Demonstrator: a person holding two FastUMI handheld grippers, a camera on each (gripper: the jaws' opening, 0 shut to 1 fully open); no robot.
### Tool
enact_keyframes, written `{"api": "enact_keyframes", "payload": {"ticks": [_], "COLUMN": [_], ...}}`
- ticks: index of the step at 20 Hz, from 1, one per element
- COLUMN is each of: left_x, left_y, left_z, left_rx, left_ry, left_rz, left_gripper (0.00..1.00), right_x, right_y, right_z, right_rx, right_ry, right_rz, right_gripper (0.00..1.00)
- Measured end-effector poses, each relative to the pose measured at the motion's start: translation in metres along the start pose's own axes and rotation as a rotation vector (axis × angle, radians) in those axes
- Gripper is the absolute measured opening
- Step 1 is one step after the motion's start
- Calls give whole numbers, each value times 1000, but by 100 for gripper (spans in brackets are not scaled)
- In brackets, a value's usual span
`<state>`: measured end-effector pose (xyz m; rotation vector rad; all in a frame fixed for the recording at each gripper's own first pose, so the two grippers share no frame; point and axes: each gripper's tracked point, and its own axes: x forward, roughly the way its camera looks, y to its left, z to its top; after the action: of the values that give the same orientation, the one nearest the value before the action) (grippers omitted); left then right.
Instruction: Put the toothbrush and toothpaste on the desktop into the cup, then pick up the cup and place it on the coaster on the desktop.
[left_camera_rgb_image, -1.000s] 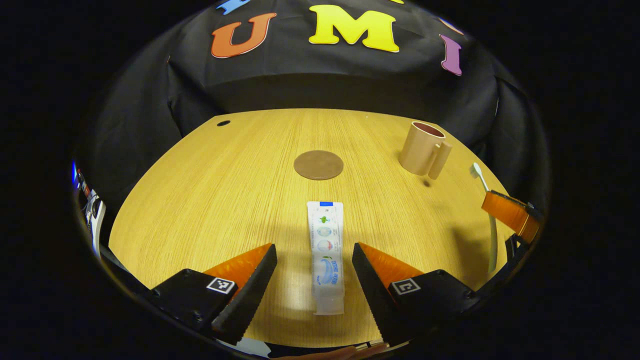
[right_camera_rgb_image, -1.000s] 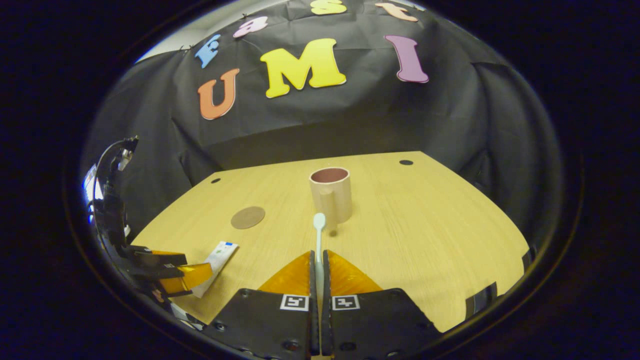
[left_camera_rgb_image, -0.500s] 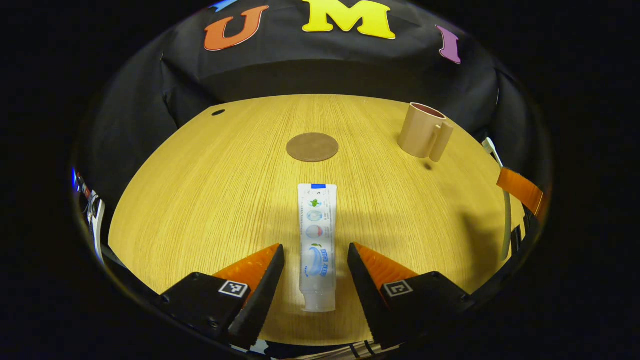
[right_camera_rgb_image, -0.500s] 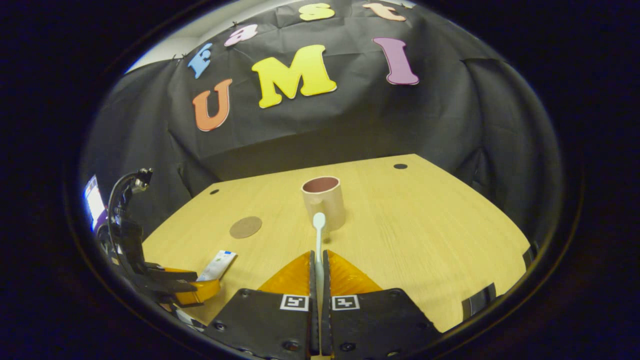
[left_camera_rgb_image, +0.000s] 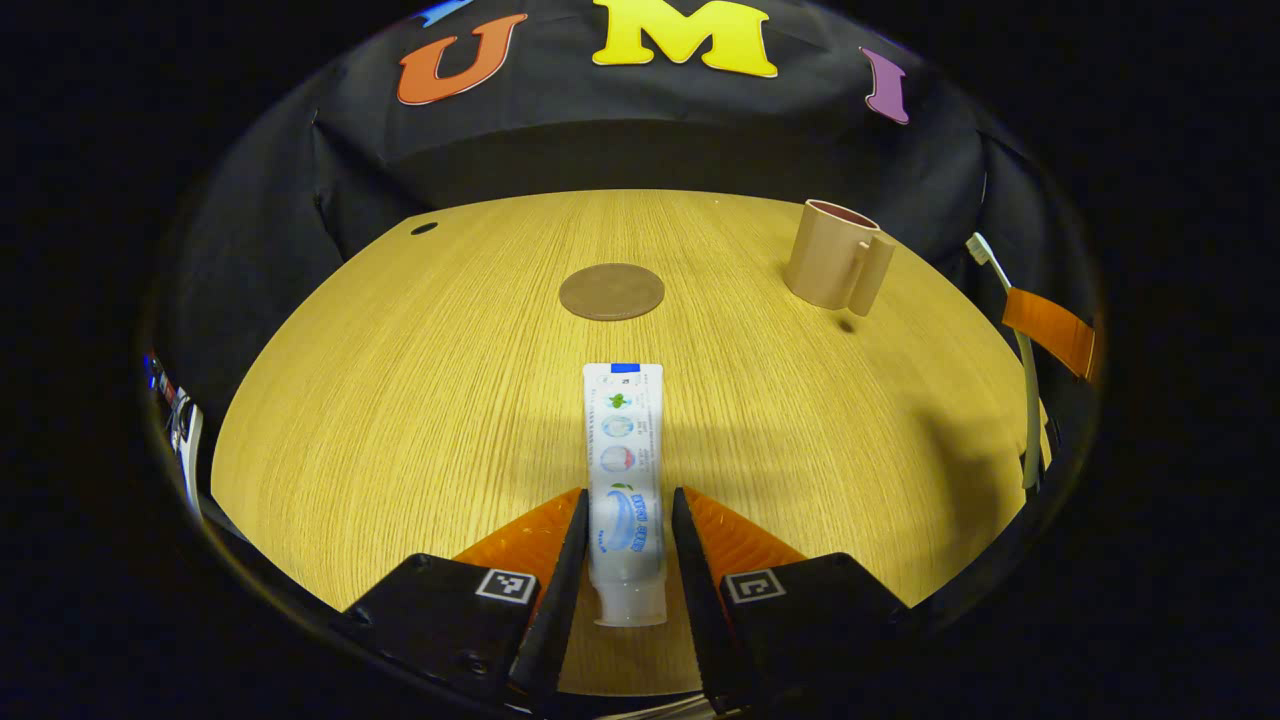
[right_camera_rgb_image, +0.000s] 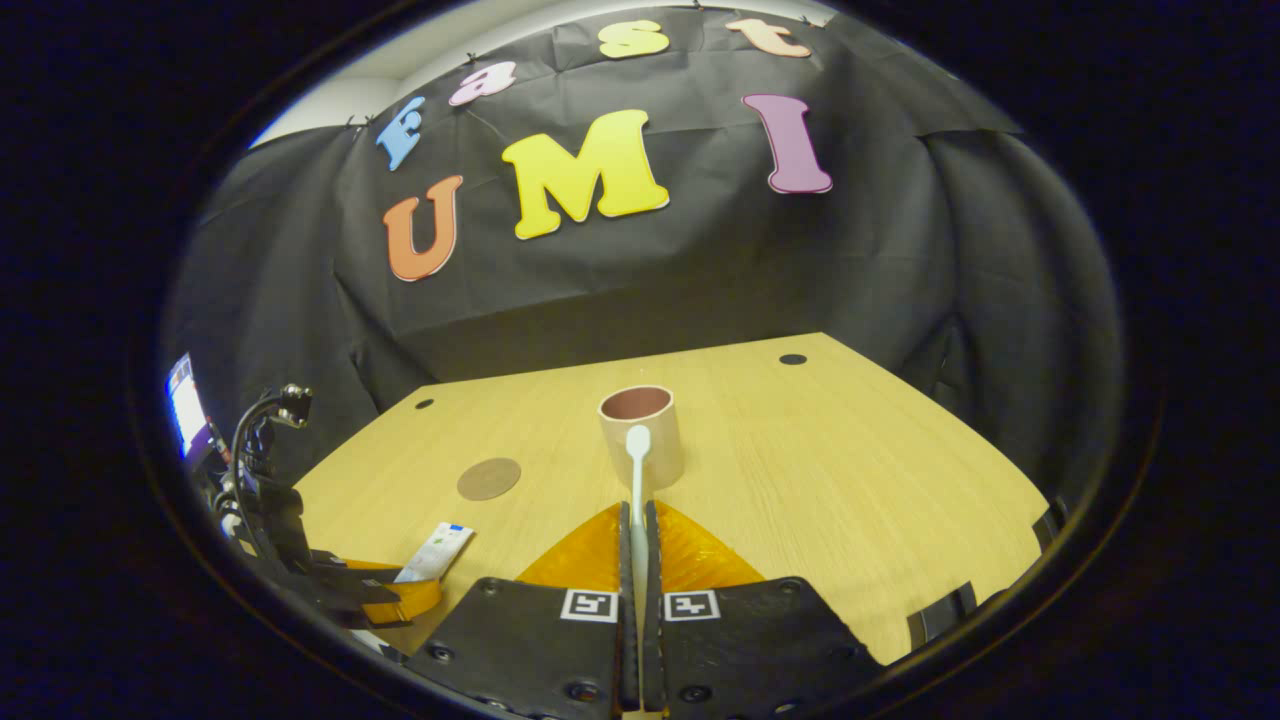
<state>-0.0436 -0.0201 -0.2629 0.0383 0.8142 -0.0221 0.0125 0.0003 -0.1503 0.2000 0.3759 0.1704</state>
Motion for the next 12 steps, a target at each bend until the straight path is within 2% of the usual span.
{"api": "enact_keyframes", "payload": {"ticks": [1, 5, 6, 7, 8, 9, 12], "left_x": [1, -1, -3, -8, -13, -15, -33], "left_y": [0, 6, 4, 5, 7, 9, 8], "left_z": [0, 2, 7, 13, 22, 32, 60], "left_rx": [4, -26, -38, -39, -43, -43, -33], "left_ry": [-6, -29, -57, -102, -146, -183, -269], "left_rz": [-10, -2, 9, 23, 34, 38, 46], "left_gripper": [49, 42, 46, 40, 45, 40, 40], "right_x": [-1, 1, 2, 0, -2, -1, -4], "right_y": [1, 0, -2, -5, -6, -4, -7], "right_z": [1, 3, 3, 3, 6, 10, 21], "right_rx": [0, -1, -1, -2, -2, -2, 2], "right_ry": [-3, -6, -7, -10, -15, -20, -42], "right_rz": [0, -5, -7, -8, -11, -12, -18], "right_gripper": [2, 2, 2, 2, 2, 2, 2]}}
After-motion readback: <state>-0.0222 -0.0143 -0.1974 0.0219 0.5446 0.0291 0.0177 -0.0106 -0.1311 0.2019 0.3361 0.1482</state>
